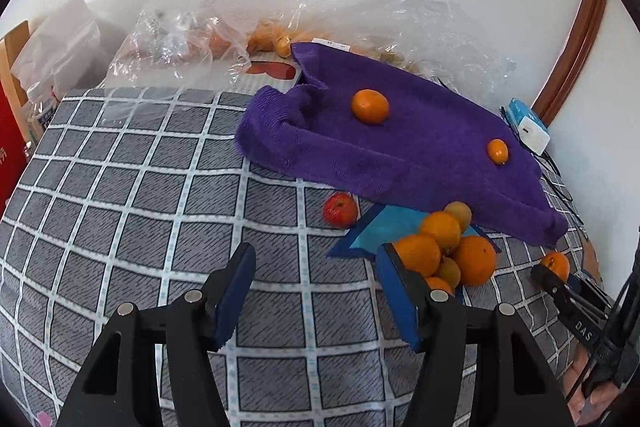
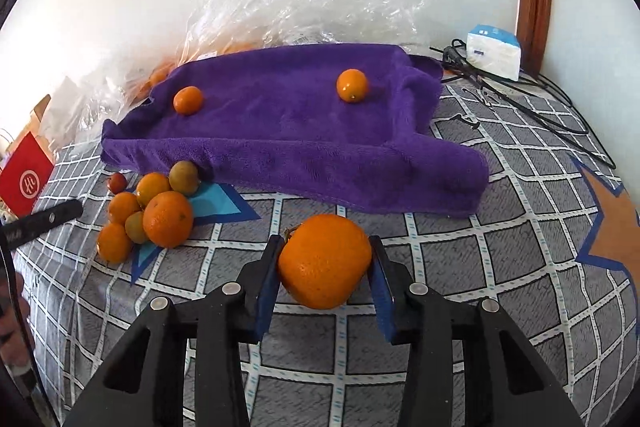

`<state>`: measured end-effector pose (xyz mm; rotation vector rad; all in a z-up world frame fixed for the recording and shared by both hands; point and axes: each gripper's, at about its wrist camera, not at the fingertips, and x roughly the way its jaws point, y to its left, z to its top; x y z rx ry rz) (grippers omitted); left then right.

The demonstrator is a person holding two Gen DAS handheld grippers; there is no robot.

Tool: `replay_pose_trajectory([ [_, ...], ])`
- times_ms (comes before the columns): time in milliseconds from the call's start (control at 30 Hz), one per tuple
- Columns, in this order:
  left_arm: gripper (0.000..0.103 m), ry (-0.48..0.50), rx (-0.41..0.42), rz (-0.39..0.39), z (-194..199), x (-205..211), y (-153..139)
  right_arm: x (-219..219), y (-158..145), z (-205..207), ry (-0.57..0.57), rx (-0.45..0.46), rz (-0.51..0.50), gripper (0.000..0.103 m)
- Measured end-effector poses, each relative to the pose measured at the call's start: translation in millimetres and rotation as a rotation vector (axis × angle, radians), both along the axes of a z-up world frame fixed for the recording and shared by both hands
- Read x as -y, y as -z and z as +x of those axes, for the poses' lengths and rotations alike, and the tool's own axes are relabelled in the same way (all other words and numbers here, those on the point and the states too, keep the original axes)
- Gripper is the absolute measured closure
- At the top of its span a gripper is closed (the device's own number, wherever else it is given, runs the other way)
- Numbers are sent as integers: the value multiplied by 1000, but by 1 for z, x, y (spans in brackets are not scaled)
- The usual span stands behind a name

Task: Organize fruits
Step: 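Grasp the small red fruit with the left tool while the right holds the orange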

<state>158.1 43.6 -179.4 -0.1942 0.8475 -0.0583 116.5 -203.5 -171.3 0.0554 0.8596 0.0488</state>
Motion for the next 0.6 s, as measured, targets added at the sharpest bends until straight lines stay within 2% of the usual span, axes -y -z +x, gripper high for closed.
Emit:
replay_pose_trajectory([
  [133, 44, 11, -17, -29, 23, 8, 6, 3, -1, -2, -9, 17, 14, 62],
  [333, 66, 23, -25, -16, 40, 16, 17, 4, 3, 2, -24, -4, 39, 62],
  [400, 76, 52, -8, -1, 38, 19, 18, 6, 2, 1, -20, 6, 59, 62],
  [467, 80, 66, 10, 17, 36, 22, 19, 10, 0, -2, -4, 25, 79, 62],
  [600, 80, 84, 25, 25, 36, 27, 18, 13, 2, 1, 0, 12, 106, 62],
])
